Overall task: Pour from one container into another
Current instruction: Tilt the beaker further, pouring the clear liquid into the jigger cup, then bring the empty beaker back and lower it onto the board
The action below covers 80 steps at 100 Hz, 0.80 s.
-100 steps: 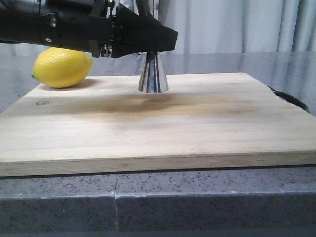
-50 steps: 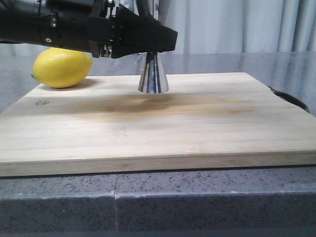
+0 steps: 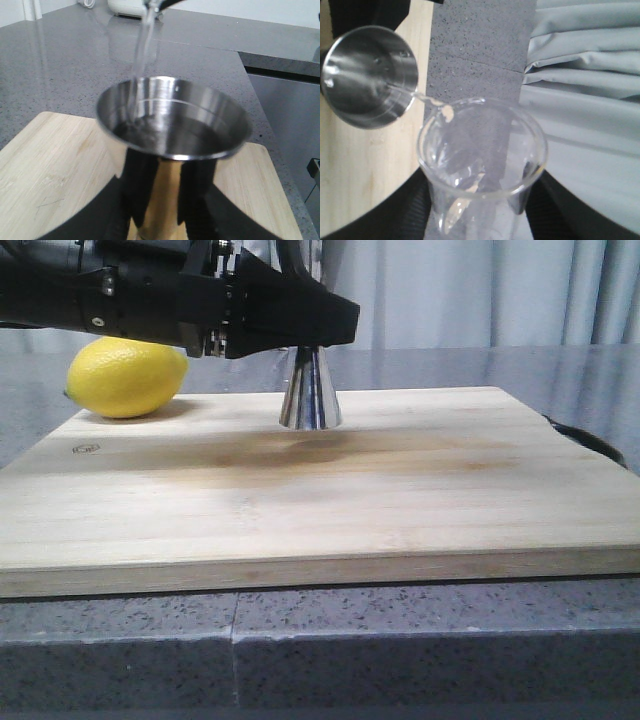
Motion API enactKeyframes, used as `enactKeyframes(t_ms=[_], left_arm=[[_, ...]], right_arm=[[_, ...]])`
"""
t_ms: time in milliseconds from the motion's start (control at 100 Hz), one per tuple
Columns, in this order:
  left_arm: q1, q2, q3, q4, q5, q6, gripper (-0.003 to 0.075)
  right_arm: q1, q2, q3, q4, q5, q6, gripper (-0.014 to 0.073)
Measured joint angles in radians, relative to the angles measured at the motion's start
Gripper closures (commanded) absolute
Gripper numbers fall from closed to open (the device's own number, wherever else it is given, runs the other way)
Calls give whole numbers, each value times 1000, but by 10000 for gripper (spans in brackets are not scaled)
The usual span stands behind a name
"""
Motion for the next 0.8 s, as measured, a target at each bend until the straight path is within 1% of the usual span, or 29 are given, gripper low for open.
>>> enactKeyframes(t_ms=[170, 280, 330, 400, 520, 640, 710, 800], left_arm=[[0, 0, 0, 0, 0, 0, 514], [0, 0, 0, 0, 0, 0, 514], [0, 0, 0, 0, 0, 0, 514], [0, 0, 0, 0, 0, 0, 514], [0, 0, 0, 0, 0, 0, 514], [0, 0, 0, 0, 0, 0, 514], [0, 0, 0, 0, 0, 0, 514], [0, 1, 0, 0, 0, 0, 514]], right_arm=[[-11, 0, 0, 36, 9, 173, 293], [-62, -2, 0, 93, -7, 252, 293], [-99, -7, 0, 149, -24, 275, 293], [-163, -23, 0, 259, -59, 290, 293], [-292, -57, 27, 460, -160, 299, 293], [-420, -71, 104, 613, -288, 301, 293], [-478, -71, 165, 703, -372, 303, 293], [-525, -71, 259, 826, -492, 303, 293]])
